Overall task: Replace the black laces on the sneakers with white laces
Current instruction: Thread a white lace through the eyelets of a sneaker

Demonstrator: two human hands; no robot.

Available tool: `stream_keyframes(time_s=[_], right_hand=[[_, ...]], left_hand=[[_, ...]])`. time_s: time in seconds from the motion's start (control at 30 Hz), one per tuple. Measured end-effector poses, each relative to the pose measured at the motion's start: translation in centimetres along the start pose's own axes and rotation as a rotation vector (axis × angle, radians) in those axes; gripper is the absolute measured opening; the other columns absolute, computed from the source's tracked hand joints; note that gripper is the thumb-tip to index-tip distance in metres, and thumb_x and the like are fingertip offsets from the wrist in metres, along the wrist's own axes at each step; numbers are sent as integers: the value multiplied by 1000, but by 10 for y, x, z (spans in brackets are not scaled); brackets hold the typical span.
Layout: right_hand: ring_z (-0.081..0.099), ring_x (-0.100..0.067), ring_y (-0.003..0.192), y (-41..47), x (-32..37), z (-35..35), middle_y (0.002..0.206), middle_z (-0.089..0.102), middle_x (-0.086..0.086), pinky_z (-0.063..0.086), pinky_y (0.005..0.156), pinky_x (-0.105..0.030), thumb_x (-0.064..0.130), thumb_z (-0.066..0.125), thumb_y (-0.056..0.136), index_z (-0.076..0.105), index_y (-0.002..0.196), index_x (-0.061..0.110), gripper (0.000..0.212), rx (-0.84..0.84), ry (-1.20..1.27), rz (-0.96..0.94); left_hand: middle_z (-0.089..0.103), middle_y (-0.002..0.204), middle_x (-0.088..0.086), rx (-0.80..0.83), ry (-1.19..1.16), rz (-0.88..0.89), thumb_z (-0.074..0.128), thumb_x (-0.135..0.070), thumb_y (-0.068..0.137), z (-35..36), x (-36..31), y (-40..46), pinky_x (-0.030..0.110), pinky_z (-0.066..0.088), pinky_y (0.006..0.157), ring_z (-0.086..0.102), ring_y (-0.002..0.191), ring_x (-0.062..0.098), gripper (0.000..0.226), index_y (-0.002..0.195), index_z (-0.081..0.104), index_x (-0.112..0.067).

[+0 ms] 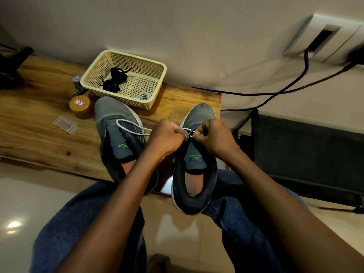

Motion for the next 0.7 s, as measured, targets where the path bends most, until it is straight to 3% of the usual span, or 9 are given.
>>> stream_keyframes(time_s=[0.1,0.2,0.27,0.33,0.4,0.53,0.7], right_hand=[[65,-27,76,-1,-2,1,76,70,-15,53,71,-43,14,65,83,71,74,3,15,11,43,10],[64,-28,79,-2,-4,4,76,70,-12,53,75,-44,13,64,84,70,74,3,15,20,59,24],[62,-30,83,-2,-4,6,76,69,-12,49,76,-35,11,62,84,69,74,2,15,34,52,36],[62,-31,81,-3,-4,7,76,69,-15,41,73,-27,11,62,84,68,74,-1,17,36,33,40],[63,-30,80,-3,-4,7,76,69,-15,45,71,-30,13,65,84,67,71,1,18,32,20,31],[64,-24,86,-3,-5,7,82,71,-5,51,80,-46,21,72,83,57,59,24,28,23,39,62],[59,-23,102,-5,-3,7,90,70,-1,43,91,-43,25,68,87,54,61,27,30,22,-5,91]], left_hand=[[72,80,5,7,-12,16,68,-13,85,-1,0,-2,31,52,77,63,75,16,18,71,70,-23],[68,77,6,9,-27,18,59,-11,93,-1,-2,-5,22,49,61,60,60,8,18,80,71,-16],[63,70,7,29,-121,-20,52,-6,96,1,-1,-8,16,47,45,55,46,4,22,84,69,-8],[61,66,6,32,-163,-33,51,-5,97,3,0,-9,15,46,40,52,42,2,22,86,69,-5],[63,67,6,26,-161,-25,53,-6,96,4,1,-9,17,46,41,53,42,1,19,90,70,-5],[65,67,5,5,-146,-4,57,-6,94,3,2,-10,24,53,51,57,48,7,14,92,71,-7],[69,75,11,-14,-150,13,60,-3,91,6,2,-11,39,59,69,63,60,17,16,83,69,-13]])
Point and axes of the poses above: each hand's wrist, its own y-axis towards the middle knuckle, its own z-axis out of the palm, x = y × z, the point moved 4 cm from there along y, towards the middle knuckle
